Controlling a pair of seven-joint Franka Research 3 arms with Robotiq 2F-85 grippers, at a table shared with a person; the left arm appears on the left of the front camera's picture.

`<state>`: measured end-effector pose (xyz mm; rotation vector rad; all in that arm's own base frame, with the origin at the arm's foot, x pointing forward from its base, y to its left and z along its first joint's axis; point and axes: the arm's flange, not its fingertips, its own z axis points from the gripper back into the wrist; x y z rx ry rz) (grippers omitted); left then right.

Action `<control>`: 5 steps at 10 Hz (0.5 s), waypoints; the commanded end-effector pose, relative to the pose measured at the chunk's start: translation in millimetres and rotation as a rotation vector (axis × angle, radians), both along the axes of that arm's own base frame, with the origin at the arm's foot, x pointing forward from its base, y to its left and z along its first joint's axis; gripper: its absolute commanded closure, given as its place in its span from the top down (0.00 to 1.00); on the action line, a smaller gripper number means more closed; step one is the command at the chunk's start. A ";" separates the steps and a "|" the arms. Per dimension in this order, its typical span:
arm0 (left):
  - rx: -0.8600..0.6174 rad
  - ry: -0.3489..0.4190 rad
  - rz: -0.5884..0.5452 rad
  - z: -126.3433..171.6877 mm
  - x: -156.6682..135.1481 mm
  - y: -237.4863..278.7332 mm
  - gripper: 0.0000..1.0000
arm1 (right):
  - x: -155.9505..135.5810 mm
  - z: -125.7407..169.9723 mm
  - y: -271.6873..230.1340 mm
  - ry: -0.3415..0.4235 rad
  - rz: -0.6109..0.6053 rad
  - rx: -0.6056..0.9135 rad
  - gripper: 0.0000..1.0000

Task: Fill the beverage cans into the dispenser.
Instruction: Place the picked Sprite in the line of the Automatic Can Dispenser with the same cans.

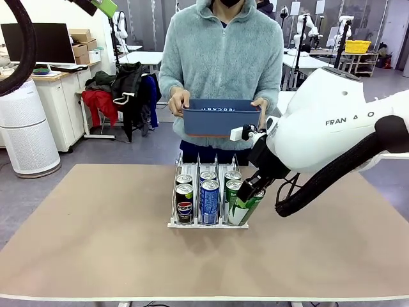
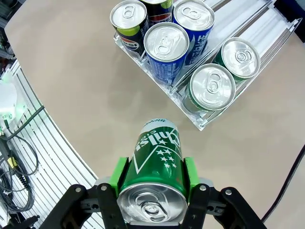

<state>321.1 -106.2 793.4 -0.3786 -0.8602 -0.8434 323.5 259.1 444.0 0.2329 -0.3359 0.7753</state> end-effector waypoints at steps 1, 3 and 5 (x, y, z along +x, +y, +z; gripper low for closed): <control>-0.001 0.002 0.000 -1.1 0.0 0.5 1.00 | -0.4 -10.2 7.5 0.036 0.077 -0.022 0.58; -0.001 0.002 0.000 -1.1 0.0 0.5 1.00 | 15.6 -10.0 2.0 0.045 0.088 -0.019 0.58; -0.001 0.002 0.000 -1.1 0.0 0.5 1.00 | 26.9 -12.8 2.8 0.030 0.089 -0.010 0.58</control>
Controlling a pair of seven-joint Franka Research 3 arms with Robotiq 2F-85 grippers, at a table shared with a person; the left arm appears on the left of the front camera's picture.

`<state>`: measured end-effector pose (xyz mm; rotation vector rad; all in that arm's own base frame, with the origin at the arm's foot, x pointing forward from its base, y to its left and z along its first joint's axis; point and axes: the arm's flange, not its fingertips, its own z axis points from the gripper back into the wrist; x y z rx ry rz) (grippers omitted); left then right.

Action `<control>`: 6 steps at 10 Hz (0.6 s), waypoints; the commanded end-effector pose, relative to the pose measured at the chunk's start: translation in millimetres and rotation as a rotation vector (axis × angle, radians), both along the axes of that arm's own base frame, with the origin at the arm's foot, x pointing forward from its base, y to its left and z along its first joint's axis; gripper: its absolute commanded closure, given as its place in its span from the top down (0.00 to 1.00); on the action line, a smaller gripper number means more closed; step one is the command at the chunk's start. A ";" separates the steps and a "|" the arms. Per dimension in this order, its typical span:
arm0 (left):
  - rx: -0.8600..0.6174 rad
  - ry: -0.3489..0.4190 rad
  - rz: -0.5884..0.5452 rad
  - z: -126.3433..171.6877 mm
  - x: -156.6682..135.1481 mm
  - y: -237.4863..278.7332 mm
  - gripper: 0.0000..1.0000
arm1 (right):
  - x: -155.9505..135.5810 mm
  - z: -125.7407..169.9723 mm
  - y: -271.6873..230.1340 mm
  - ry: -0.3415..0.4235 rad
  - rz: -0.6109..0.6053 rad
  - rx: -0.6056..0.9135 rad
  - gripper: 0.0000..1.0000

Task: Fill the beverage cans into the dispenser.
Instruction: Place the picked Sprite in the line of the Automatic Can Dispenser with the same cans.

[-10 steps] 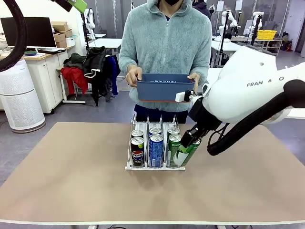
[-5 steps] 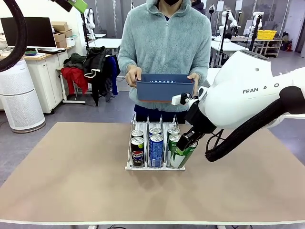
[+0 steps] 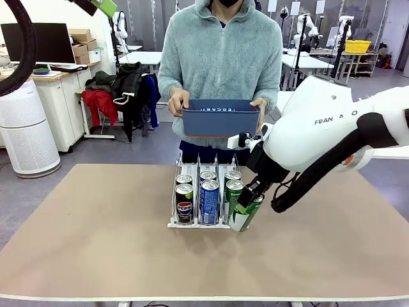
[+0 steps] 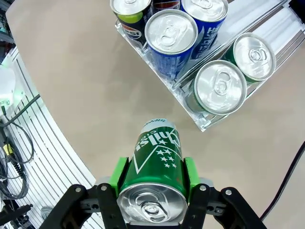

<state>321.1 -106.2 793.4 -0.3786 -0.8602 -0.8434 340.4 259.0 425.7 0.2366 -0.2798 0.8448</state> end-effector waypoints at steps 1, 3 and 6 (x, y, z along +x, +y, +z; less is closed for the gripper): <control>-0.001 0.002 0.000 -1.2 0.0 0.5 1.00 | 18.8 8.9 0.6 -0.024 0.019 0.025 0.58; -0.001 0.002 0.000 -1.2 0.0 0.5 1.00 | 34.6 8.5 2.1 -0.065 0.001 0.043 0.58; -0.001 0.002 0.000 -1.2 0.0 0.5 1.00 | 59.4 6.9 1.6 -0.140 -0.013 0.052 0.58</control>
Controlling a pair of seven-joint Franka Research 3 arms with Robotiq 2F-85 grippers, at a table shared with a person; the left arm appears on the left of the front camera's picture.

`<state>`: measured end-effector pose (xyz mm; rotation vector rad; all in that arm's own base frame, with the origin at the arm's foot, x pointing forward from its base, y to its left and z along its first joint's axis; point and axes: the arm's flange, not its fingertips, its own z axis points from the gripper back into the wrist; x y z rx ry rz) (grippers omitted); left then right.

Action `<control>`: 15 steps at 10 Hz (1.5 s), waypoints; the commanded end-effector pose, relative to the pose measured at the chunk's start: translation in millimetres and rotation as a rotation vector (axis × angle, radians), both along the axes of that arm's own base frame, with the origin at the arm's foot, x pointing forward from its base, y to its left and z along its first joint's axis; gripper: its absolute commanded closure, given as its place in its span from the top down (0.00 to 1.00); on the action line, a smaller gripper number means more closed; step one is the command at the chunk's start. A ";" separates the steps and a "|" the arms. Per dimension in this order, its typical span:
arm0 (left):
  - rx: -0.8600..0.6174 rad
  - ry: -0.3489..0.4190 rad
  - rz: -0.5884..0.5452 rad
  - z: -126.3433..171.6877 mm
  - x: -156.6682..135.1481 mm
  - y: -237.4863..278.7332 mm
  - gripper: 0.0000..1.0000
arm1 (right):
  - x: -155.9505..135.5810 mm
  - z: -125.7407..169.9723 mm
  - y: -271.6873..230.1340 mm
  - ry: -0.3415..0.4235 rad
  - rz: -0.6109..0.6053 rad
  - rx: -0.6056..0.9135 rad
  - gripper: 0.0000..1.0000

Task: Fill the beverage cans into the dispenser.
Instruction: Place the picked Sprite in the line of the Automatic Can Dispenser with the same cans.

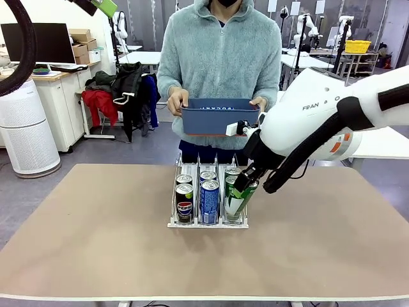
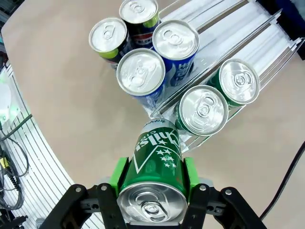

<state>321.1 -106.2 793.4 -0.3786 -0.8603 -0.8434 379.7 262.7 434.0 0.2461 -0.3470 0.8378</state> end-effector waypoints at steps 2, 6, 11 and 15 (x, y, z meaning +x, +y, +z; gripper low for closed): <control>-0.001 0.002 0.000 -1.2 0.0 0.5 1.00 | 33.1 0.0 -6.1 -0.102 -0.005 -0.004 0.58; -0.001 0.002 0.000 -1.2 0.0 0.5 1.00 | 57.5 -12.1 -8.3 -0.038 -0.020 -0.036 0.58; -0.001 0.002 0.000 -1.2 0.0 0.5 1.00 | 69.6 -35.6 4.8 0.055 0.009 -0.075 0.58; -0.001 0.002 0.000 -1.2 0.0 0.5 1.00 | 70.5 -41.6 12.3 0.114 0.034 -0.113 0.58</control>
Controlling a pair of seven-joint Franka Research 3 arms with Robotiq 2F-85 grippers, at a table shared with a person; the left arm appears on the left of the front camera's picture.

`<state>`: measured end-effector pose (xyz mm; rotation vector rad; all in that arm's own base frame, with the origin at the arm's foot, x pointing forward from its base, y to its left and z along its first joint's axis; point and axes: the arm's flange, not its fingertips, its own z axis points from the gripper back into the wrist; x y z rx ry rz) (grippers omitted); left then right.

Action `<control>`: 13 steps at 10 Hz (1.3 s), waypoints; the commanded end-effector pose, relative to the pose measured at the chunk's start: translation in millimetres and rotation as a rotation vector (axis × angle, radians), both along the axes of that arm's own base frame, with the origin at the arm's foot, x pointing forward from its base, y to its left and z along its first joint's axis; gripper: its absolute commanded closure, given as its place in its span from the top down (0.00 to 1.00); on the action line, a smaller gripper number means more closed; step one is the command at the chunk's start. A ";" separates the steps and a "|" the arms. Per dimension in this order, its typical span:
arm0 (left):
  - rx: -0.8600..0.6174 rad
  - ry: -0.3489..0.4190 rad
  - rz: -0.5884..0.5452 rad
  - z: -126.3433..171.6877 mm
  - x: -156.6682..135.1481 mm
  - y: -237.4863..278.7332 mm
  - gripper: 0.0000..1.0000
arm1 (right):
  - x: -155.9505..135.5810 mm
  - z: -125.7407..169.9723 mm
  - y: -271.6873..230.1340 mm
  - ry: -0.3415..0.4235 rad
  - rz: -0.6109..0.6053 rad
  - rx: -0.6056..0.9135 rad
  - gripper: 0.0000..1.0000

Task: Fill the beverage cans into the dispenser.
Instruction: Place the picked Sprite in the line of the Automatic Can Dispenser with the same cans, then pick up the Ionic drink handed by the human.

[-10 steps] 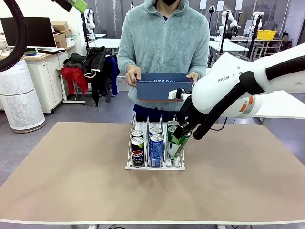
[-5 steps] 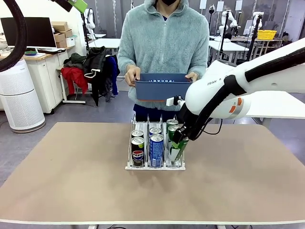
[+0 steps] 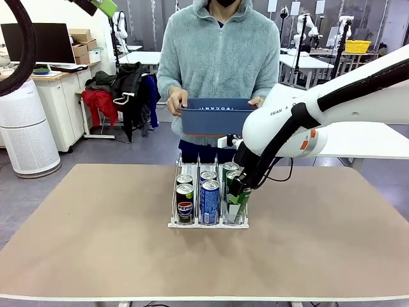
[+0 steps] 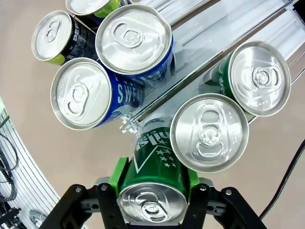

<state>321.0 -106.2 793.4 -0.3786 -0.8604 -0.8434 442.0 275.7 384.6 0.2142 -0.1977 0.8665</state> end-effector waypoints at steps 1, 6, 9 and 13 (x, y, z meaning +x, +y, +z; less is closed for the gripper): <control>-0.001 0.002 0.000 -1.2 0.0 0.5 1.00 | 8.2 8.7 -0.9 0.004 0.004 -0.018 0.76; -0.001 0.002 0.000 -1.2 0.0 0.5 1.00 | -4.3 25.6 0.6 -0.020 -0.036 -0.005 1.00; -0.001 0.002 0.000 -1.2 0.0 0.5 1.00 | -14.7 40.9 -3.3 -0.040 -0.061 0.019 1.00; -0.001 0.002 0.000 -1.2 0.0 0.5 1.00 | -5.9 40.7 -0.5 -0.045 -0.037 0.026 1.00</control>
